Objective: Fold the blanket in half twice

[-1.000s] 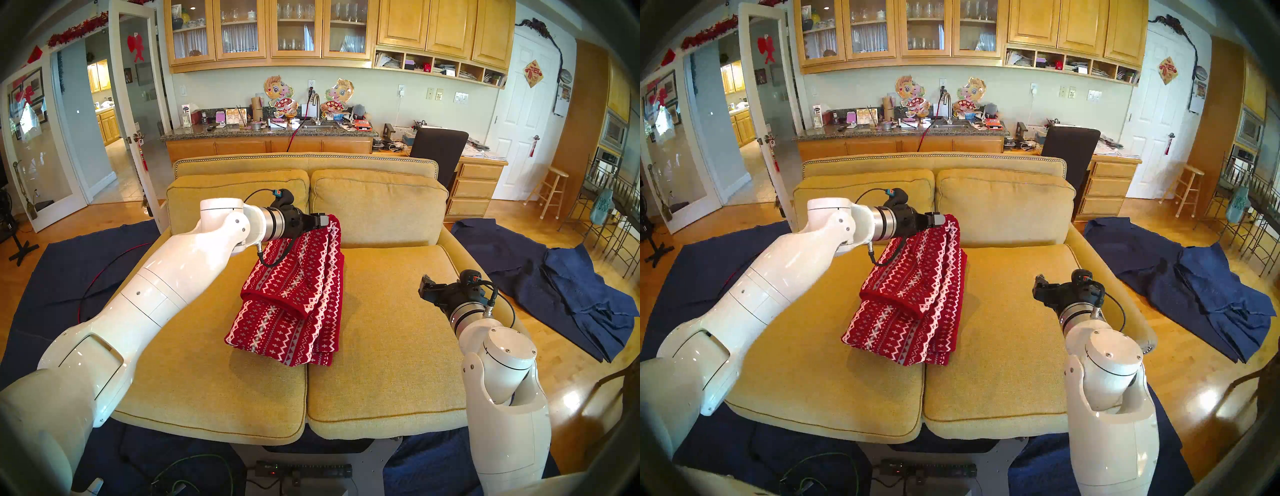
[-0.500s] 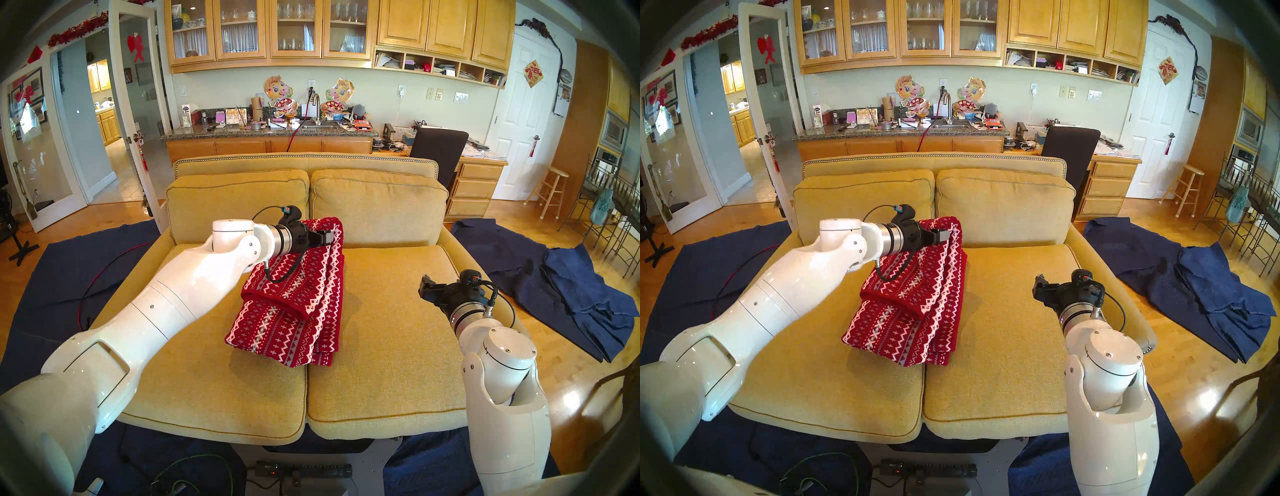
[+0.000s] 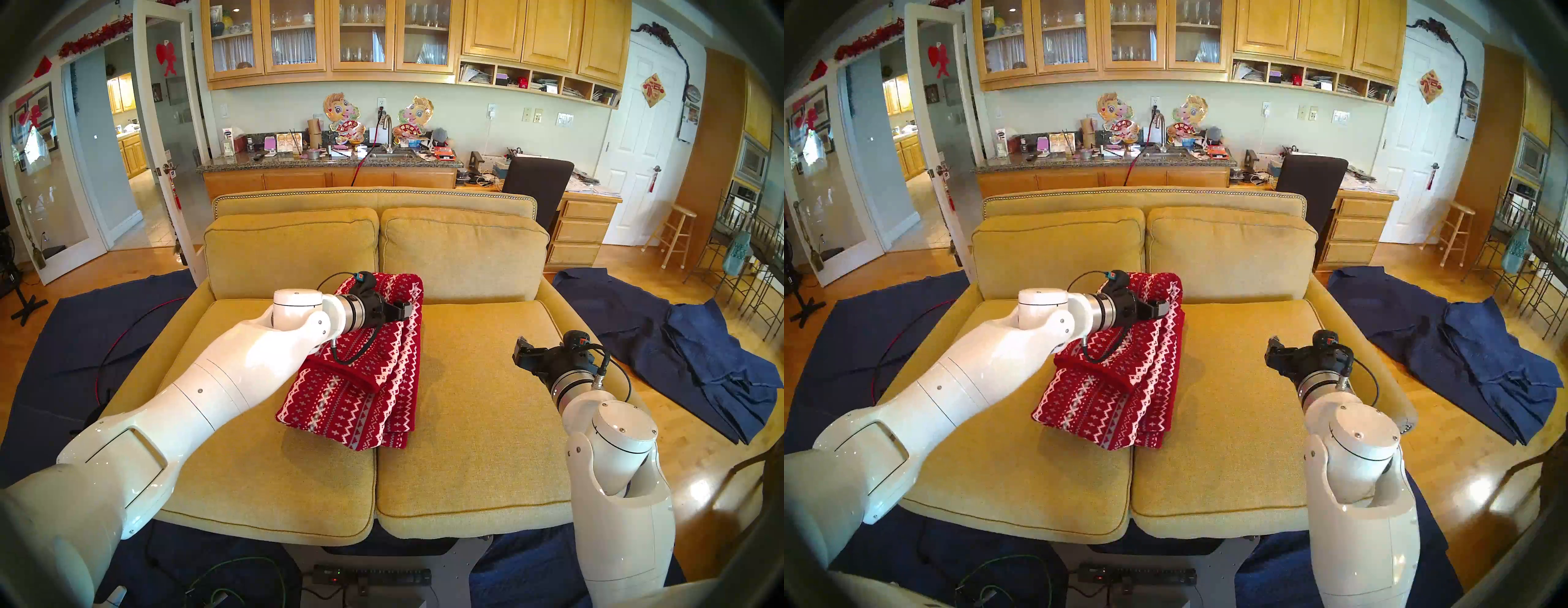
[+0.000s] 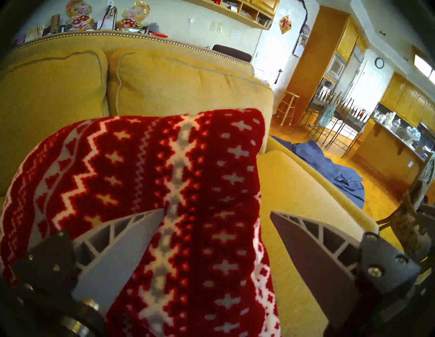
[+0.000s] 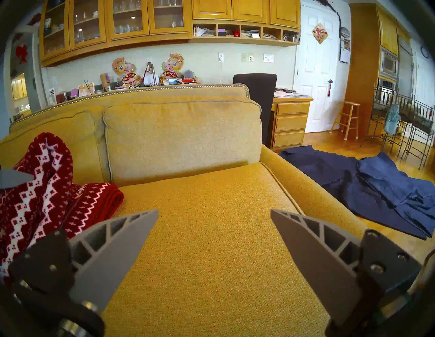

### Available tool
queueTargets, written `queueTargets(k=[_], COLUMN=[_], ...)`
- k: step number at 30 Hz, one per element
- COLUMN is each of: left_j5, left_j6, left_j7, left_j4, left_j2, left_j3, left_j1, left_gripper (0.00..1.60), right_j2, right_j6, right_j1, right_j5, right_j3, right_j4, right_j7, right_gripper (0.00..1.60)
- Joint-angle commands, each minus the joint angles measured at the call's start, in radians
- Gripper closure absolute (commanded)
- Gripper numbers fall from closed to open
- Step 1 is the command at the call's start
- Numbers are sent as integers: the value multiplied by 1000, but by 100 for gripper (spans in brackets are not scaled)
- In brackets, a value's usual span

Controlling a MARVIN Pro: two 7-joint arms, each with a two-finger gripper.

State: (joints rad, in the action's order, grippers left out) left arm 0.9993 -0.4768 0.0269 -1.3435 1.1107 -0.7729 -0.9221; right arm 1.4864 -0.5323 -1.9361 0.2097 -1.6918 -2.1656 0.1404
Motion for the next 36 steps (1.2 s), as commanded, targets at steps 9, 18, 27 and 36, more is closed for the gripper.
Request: queueTargets(k=[9, 18, 27, 36], left_j5=[-61, -83, -128, -151], left_j6=[18, -5, -30, -15], left_j7=[65, 104, 158, 163], left_j4=[89, 113, 145, 265], left_j2=[72, 89, 116, 156], left_j3=[56, 95, 150, 176], left_j1=[33, 25, 23, 23], left_gripper=[0, 0, 0, 0], right_j2=[2, 2, 2, 2], right_j6=[7, 6, 7, 7], right_j1=[16, 16, 16, 16], right_j5=[1, 1, 1, 1], right_j3=[1, 1, 1, 1], right_j4=[-36, -36, -36, -35], right_j7=[1, 1, 1, 1], right_gripper=[0, 0, 0, 0])
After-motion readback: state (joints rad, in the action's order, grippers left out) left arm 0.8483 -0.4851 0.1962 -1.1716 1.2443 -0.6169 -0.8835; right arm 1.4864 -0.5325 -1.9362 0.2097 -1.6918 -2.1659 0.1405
